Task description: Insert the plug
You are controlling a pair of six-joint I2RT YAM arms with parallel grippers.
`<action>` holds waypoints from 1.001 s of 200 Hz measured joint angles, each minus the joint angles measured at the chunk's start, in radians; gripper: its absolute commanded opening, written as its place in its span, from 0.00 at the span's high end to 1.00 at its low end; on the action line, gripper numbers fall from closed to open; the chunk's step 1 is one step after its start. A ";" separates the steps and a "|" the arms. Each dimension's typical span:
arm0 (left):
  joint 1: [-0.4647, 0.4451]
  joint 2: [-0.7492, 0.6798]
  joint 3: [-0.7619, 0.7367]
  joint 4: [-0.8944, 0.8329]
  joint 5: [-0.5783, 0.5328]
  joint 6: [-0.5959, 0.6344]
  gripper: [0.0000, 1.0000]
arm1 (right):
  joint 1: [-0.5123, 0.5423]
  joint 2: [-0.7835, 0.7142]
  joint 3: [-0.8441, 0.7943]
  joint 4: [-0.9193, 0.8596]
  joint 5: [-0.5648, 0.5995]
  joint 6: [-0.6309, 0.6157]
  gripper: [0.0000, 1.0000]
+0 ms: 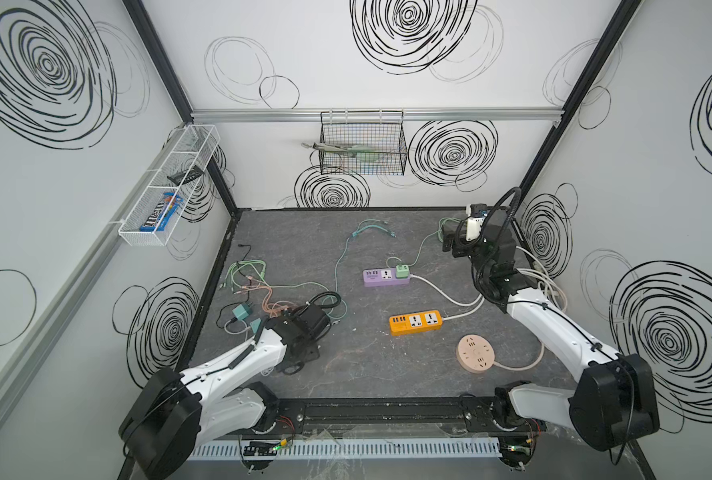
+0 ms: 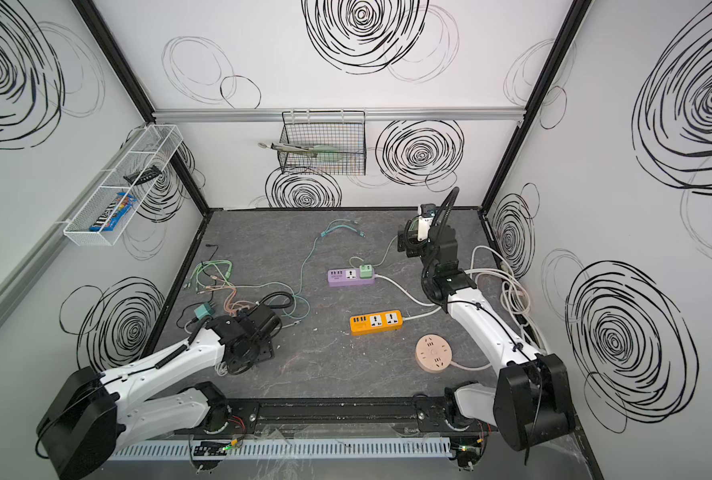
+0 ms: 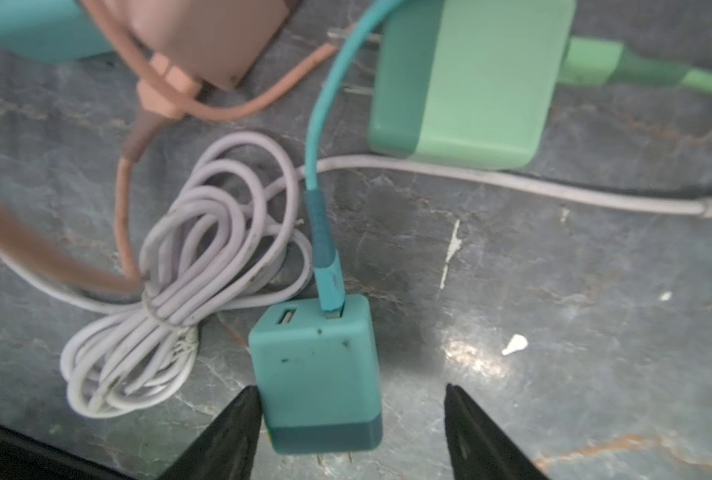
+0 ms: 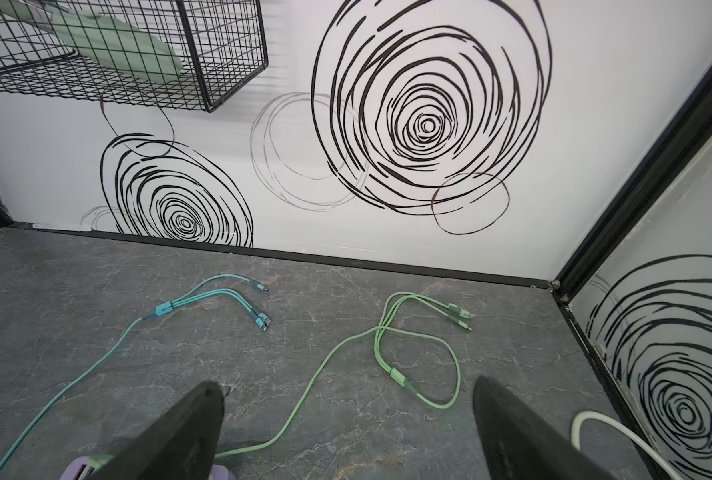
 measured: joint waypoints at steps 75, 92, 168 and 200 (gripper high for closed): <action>-0.012 0.035 0.000 0.053 0.009 0.028 0.71 | -0.003 -0.021 -0.013 0.022 0.022 0.000 0.03; -0.019 0.010 0.047 0.047 0.003 0.050 0.71 | -0.003 -0.021 -0.013 0.022 0.022 0.014 0.03; -0.020 0.115 0.343 0.205 0.035 0.212 0.75 | -0.003 -0.066 -0.094 0.011 -0.115 0.180 0.03; -0.007 0.185 0.351 0.320 0.093 0.238 0.76 | -0.002 -0.078 -0.160 0.010 -0.245 0.233 0.00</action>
